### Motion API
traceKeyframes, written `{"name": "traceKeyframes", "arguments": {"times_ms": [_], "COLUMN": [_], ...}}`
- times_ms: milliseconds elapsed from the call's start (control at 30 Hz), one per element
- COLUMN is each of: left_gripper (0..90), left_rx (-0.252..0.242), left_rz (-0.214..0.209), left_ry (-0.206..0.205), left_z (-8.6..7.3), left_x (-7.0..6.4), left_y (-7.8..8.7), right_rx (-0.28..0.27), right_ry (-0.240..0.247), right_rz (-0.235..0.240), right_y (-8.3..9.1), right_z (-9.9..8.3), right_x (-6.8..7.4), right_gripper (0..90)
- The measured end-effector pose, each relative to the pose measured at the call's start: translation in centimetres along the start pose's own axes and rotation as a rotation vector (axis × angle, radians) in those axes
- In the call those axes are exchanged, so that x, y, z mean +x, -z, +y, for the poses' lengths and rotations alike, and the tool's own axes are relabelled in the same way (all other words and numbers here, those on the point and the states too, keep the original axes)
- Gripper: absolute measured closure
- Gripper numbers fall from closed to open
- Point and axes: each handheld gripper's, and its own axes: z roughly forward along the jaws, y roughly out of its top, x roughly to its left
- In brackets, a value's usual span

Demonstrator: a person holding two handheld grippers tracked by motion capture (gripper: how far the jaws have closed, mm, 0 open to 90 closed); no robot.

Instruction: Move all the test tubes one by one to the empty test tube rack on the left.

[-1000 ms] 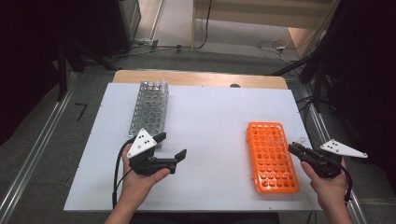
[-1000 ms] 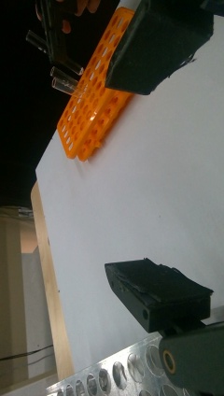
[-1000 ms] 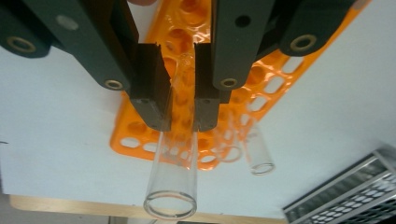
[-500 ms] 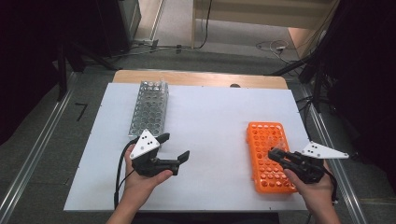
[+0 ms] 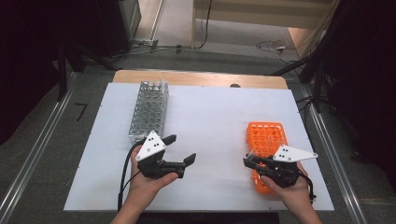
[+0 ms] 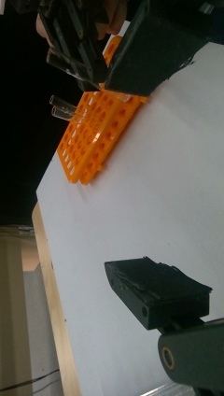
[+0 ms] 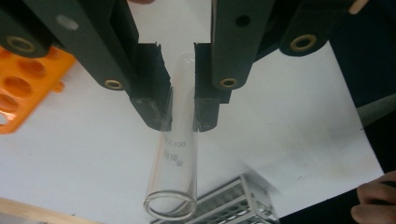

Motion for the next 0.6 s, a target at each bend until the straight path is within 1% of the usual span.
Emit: {"name": "traceKeyframes", "arguments": {"times_ms": [233, 500, 600], "left_gripper": [12.6, 14.0, 15.1], "left_rx": [0.005, 0.019, 0.026], "left_rz": [-0.035, -0.093, -0.116], "left_ry": [-0.009, -0.025, -0.026], "left_z": [0.1, 0.1, 0.0], "left_x": [-0.9, -2.4, -2.9], "left_y": [-0.5, -1.5, -1.8], "right_rx": [0.022, 0.046, 0.053], "right_ry": [0.029, 0.062, 0.071], "right_rz": [0.052, 0.099, 0.11], "right_y": [-1.7, -3.2, -3.6], "right_z": [0.3, 0.6, 0.6], "right_x": [1.7, 3.5, 3.9], "right_gripper": [74.1, 74.1, 74.1]}}
